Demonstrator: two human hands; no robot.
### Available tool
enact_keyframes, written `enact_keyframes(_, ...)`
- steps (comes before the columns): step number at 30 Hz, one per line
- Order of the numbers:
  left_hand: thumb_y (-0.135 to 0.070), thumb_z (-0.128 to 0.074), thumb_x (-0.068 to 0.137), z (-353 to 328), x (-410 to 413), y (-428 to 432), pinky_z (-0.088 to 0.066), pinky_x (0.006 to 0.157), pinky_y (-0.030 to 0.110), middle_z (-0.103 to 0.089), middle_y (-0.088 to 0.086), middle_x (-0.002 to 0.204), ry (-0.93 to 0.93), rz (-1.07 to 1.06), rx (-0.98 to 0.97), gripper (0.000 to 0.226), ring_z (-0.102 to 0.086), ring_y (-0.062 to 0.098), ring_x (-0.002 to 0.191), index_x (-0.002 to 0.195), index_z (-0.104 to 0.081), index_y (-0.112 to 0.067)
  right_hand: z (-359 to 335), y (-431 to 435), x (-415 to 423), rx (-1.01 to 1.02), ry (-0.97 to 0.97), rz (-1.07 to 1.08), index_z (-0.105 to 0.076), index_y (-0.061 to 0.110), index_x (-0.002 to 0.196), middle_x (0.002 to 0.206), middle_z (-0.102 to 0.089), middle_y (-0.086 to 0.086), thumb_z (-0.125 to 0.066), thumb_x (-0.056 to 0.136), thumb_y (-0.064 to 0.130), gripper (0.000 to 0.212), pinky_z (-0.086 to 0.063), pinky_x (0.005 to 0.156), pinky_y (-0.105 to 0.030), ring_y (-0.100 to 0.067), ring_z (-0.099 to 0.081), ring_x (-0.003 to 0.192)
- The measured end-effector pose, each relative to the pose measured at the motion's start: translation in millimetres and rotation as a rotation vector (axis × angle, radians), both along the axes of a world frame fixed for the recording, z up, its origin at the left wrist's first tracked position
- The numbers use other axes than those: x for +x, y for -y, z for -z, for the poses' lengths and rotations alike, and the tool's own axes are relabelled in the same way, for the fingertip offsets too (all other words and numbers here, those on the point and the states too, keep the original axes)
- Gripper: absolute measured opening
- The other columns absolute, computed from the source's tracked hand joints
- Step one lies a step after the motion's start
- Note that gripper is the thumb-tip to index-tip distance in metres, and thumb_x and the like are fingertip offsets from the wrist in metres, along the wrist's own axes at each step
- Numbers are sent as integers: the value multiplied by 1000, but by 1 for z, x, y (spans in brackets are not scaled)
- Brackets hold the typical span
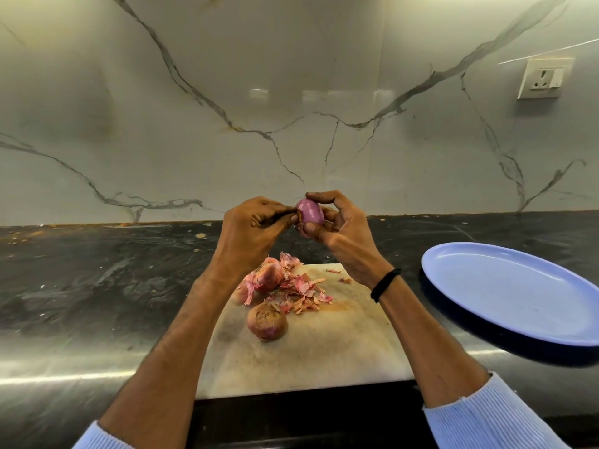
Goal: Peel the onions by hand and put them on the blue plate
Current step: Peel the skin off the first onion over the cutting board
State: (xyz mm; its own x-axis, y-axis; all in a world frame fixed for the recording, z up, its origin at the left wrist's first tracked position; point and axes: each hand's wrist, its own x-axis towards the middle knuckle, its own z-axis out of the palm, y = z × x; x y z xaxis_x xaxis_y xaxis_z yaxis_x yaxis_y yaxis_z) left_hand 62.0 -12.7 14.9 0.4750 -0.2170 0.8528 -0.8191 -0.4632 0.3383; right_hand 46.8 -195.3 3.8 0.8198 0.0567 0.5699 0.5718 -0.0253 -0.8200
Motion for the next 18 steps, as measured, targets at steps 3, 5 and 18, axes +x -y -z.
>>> enact_keyframes(3, -10, -77, 85, 0, 1, -2, -57, 76, 20, -74, 9, 93, 91, -9, 99, 20, -69, 15, 80, 104, -77, -4, 1, 1, 1, -51, 0, 25, -54, 9, 122, 122, -63, -13, -69, 84, -11, 45, -58, 91, -45, -28, -67, 110)
enact_keyframes(5, -8, -76, 86, 2, 2, -2, -58, 74, 24, -74, 10, 91, 126, -32, 163, 19, -68, 16, 78, 104, -77, -4, 2, 2, 2, -78, -5, 34, -55, 8, 122, 123, -63, -15, -70, 84, -10, 45, -58, 91, -45, -28, -67, 110)
enact_keyframes(18, -10, -75, 87, 9, 11, 9, -58, 62, 41, -66, 12, 73, 97, -168, 274, 13, -59, 23, 62, 87, -74, 3, 8, 3, 5, -183, -49, 50, -55, 14, 119, 119, -66, -17, -74, 83, -5, 45, -59, 87, -50, -29, -70, 104)
